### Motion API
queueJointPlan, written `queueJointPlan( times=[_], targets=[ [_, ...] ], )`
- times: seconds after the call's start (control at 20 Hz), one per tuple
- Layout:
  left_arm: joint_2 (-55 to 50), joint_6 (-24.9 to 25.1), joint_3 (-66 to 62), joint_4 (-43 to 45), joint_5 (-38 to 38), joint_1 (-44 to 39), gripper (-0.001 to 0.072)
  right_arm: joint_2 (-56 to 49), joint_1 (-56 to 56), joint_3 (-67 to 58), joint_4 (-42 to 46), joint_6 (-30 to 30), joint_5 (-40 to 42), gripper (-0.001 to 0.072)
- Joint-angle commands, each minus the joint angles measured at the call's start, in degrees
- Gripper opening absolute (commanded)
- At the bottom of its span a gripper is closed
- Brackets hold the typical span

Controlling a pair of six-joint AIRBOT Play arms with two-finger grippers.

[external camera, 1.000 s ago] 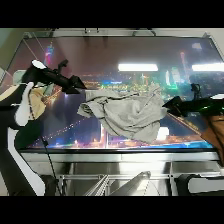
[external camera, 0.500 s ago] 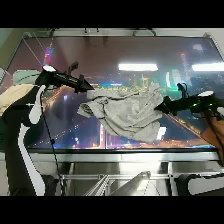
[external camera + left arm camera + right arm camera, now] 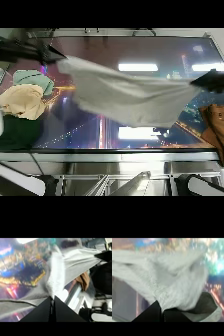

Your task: Fold the shirts.

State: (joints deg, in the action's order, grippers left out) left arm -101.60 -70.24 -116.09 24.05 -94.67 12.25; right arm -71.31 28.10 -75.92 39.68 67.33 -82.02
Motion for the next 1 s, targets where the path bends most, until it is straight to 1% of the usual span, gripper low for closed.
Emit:
queueJointPlan(
  times=[0.0,0.05,0.2,0.3,0.35,0.4,0.45,0.55,0.65,0.7,0.8,0.9,0.95],
  targets=[
    [14.5,-0.5,-0.9,0.0,0.1,2.8,0.0005,11.9,2.7,-5.8,-7.0,-2.8,0.2,0.0017],
    [18.4,-0.5,-0.4,-0.2,0.2,3.5,0.0005,15.1,2.8,-6.4,-8.3,-3.6,0.6,0.0017],
    [30.1,-0.4,2.4,-0.8,0.5,8.7,0.0006,25.7,4.6,-6.9,-8.4,-6.8,1.2,0.0017],
    [35.8,-0.8,3.7,-7.6,0.1,14.1,0.0008,32.3,8.0,-6.9,-7.1,-7.9,2.4,0.0017],
    [37.5,-0.8,3.8,-10.8,0.2,16.9,0.0011,34.8,8.8,-6.9,-4.9,-8.5,3.9,0.0017],
    [38.6,-0.8,3.8,-11.8,0.4,19.5,0.0012,35.9,8.8,-6.9,-2.7,-8.4,5.2,0.0017],
    [38.8,-0.8,3.8,-11.6,0.3,20.7,0.0012,35.8,8.7,-6.9,-3.2,-8.4,5.3,0.0017],
    [36.0,-1.3,3.8,-11.6,-0.6,19.1,0.0012,32.2,6.8,-6.1,-7.1,-8.4,4.8,0.0017],
    [31.1,-1.4,3.8,-10.3,-2.9,13.3,0.0012,26.6,2.0,-4.3,-7.9,-8.7,4.6,0.0018],
    [28.1,-1.4,3.8,-6.6,-3.1,9.3,0.0012,23.4,-1.1,-3.0,-7.6,-9.3,4.9,0.0018],
    [21.2,-2.0,3.8,4.3,-3.0,1.7,0.0012,15.5,-7.7,0.2,-7.3,-12.0,7.6,0.0018],
    [13.2,-2.3,3.8,13.6,-2.7,-3.2,0.0012,6.8,-12.6,1.8,-6.7,-14.3,12.3,0.0017],
    [9.0,-2.3,3.8,15.8,-1.9,-4.7,0.0012,1.8,-14.3,1.8,-6.3,-15.1,15.3,0.0018]
  ],
)
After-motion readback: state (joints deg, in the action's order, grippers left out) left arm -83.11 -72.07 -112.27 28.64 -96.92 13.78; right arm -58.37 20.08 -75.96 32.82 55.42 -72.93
